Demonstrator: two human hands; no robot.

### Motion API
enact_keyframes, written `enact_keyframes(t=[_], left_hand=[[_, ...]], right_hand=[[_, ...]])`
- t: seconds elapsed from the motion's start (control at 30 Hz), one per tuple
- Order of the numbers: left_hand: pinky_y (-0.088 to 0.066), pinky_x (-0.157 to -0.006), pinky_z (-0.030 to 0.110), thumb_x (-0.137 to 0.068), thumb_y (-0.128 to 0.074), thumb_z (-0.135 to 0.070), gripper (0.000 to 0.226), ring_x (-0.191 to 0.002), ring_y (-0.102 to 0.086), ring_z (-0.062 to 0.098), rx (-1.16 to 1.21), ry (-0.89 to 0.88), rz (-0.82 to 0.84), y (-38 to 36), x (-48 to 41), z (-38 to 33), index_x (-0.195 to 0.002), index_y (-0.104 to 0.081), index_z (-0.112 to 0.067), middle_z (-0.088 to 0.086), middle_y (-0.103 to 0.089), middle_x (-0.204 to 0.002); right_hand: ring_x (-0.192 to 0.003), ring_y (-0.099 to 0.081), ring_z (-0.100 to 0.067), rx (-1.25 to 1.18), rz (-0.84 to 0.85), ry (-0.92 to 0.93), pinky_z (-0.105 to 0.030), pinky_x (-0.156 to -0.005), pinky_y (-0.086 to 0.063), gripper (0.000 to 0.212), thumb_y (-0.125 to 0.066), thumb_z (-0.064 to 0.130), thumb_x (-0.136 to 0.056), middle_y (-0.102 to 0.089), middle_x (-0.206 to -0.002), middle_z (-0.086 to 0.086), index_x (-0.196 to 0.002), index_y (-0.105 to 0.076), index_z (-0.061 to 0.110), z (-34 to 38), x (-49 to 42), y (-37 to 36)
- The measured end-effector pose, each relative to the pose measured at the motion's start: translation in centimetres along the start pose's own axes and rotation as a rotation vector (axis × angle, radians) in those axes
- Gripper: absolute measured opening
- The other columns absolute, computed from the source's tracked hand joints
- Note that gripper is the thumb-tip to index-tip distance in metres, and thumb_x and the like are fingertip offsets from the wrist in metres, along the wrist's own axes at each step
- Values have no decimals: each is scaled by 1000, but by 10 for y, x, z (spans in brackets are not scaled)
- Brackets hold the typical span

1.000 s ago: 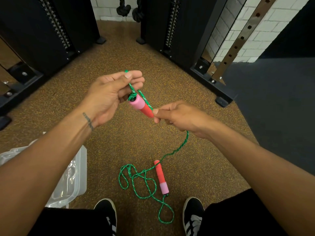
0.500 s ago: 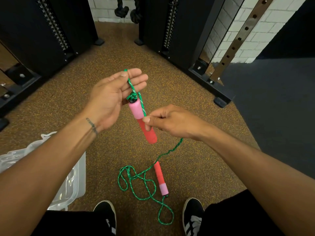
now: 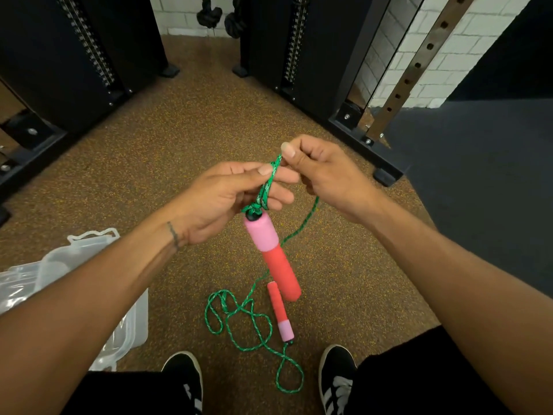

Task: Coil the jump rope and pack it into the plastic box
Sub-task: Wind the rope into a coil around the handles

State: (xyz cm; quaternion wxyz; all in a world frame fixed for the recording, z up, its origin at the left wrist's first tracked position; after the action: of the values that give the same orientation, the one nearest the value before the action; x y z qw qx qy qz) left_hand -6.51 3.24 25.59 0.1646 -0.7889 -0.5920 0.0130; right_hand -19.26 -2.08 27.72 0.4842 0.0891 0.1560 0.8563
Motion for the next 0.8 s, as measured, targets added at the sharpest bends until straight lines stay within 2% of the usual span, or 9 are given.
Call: enact_keyframes(t=[0.07,0.2,0.27,0.4,0.47,0.57,0.67,0.73,0.8], left_hand=[[-57,-70,20,-86,-54,-25,27,-68,-71,12,82,-16,-37,1,-1,-2,-91,-74,-9,7,-77,-77],[-57,-77,28,-95,-43,-18,29,-75,-73,20,149,-12,-51,4,-3,-1,-81,-65,-7,13,-76,-81],[-53,-74,27,-96,-43,-18,29,-68,-67,17,77,-21,-67,7,-2,-1,-81,-66,-9,6,-72,-72],[-40,-59,15,-92,-51,-28,30,-60,-48,4,-48,-39,-74,11,-1,0,-96,-77,-13,-4,-58,-63],[-42,-59,14,-95,-50,-27,29,-59,-48,3,-52,-58,-97,12,-1,-2,-99,-74,-11,-5,-56,-62],[-51,-68,21,-101,-44,-17,31,-59,-59,10,-44,-82,-157,13,-1,-8,-82,-66,-10,-3,-59,-59],[-53,-70,22,-101,-43,-16,29,-64,-67,16,-35,-71,-126,9,0,-8,-80,-63,-10,3,-67,-64],[-50,-61,16,-98,-46,-18,26,-59,-61,8,-24,-64,-95,5,1,-6,-89,-68,-9,1,-70,-67],[-43,-55,13,-94,-49,-22,27,-55,-52,3,-6,-69,-82,5,1,-8,-97,-71,-8,-2,-67,-65]], right_hand=[[-50,-37,-2,-80,-5,-46,-24,-51,-29,27,-52,31,-101,-48,-57,16,-76,-61,27,-9,-1,-6],[-49,-42,1,-134,40,-128,-19,-49,-33,25,-47,29,-103,-51,-60,10,-88,-61,15,-9,0,-14],[-52,-35,-8,-140,47,-147,-27,-50,-27,24,-47,32,-103,-44,-64,4,-88,-61,18,-9,0,-15],[-53,-41,-7,-182,48,-192,-25,-52,-34,23,-46,31,-104,-52,-67,3,-91,-62,18,-10,0,-17],[-57,-48,-9,-269,71,-219,-25,-54,-39,24,-46,30,-104,-62,-79,-2,-97,-65,17,-10,1,-18],[-66,-52,-14,-375,124,-269,-24,-57,-44,24,-49,32,-103,-65,-97,-12,-98,-67,17,-14,3,-23],[-60,-48,-10,-397,148,-306,-22,-54,-37,26,-50,31,-102,-63,-75,-3,-87,-68,20,-15,5,-27],[-54,-44,-7,-410,105,-326,-23,-52,-33,26,-50,28,-102,-58,-65,3,-82,-64,20,-15,4,-26],[-52,-43,-6,-412,60,-331,-22,-50,-33,23,-51,23,-102,-58,-67,3,-84,-65,19,-16,1,-23]])
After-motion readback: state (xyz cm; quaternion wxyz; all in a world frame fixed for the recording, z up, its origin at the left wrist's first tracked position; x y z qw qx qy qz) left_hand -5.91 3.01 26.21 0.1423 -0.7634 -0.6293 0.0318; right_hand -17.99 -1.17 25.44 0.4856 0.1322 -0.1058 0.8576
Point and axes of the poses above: each hand's wrist, its own x-axis away from the middle knuckle, its own y-axis out of the back of the hand, z = x × y, the point moved 6 cm from there along -x, towards the middle knuckle
